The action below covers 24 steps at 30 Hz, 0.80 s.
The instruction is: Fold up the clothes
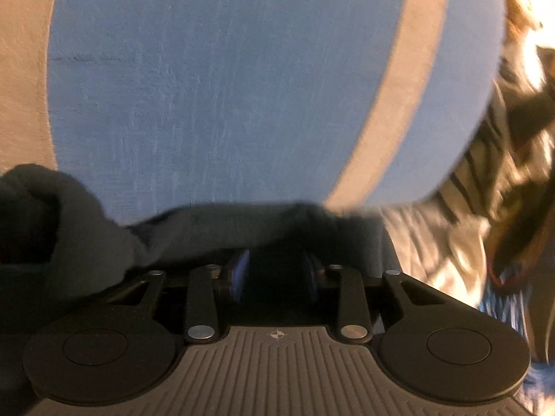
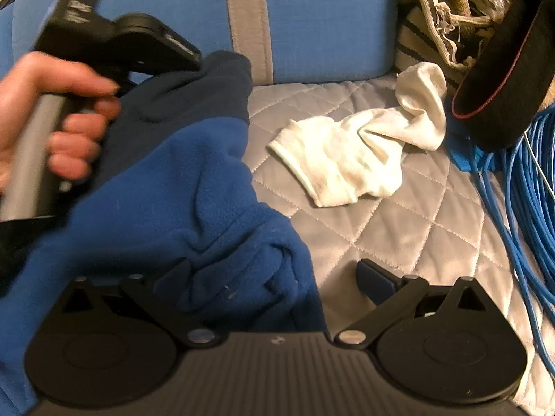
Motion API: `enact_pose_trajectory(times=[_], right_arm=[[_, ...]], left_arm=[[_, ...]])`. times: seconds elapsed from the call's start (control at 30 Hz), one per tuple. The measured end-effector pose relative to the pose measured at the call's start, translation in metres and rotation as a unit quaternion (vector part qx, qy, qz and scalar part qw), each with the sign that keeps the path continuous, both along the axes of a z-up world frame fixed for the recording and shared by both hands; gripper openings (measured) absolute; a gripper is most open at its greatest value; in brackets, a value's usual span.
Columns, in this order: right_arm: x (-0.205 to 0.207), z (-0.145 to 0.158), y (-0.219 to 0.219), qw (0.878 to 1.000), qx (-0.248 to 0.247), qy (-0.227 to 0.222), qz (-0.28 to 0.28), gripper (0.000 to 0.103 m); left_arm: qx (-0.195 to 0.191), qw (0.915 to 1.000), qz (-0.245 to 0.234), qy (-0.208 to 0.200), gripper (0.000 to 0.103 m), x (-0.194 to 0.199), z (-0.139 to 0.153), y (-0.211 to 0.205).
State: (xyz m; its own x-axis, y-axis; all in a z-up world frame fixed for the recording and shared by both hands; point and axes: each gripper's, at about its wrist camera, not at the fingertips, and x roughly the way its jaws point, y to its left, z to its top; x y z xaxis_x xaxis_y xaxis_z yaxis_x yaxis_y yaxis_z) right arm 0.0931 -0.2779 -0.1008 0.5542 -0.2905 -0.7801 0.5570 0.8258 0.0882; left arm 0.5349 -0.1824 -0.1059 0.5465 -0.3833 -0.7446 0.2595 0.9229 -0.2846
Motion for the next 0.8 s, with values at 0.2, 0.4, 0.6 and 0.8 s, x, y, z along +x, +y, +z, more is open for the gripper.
enact_pose_trajectory(times=[0.2, 0.4, 0.6, 0.8], right_arm=[[0.001, 0.001, 0.002, 1.0, -0.002, 0.004, -0.004, 0.103], [0.0, 0.004, 0.001, 1.0, 0.005, 0.006, -0.004, 0.103], [-0.018, 0.021, 0.005, 0.999, 0.011, -0.036, -0.017, 0.103], [-0.044, 0.045, 0.023, 0.996, -0.031, -0.089, 0.003, 0.103]], left_arm=[[0.013, 0.999, 0.042, -0.006, 0.034, -0.002, 0.005, -0.002], [0.01, 0.9959, 0.06, -0.066, 0.055, -0.05, 0.054, 0.028], [0.035, 0.9876, 0.051, -0.145, 0.072, -0.13, 0.11, 0.081], [0.085, 0.9765, 0.074, -0.184, 0.076, -0.221, 0.139, 0.155]])
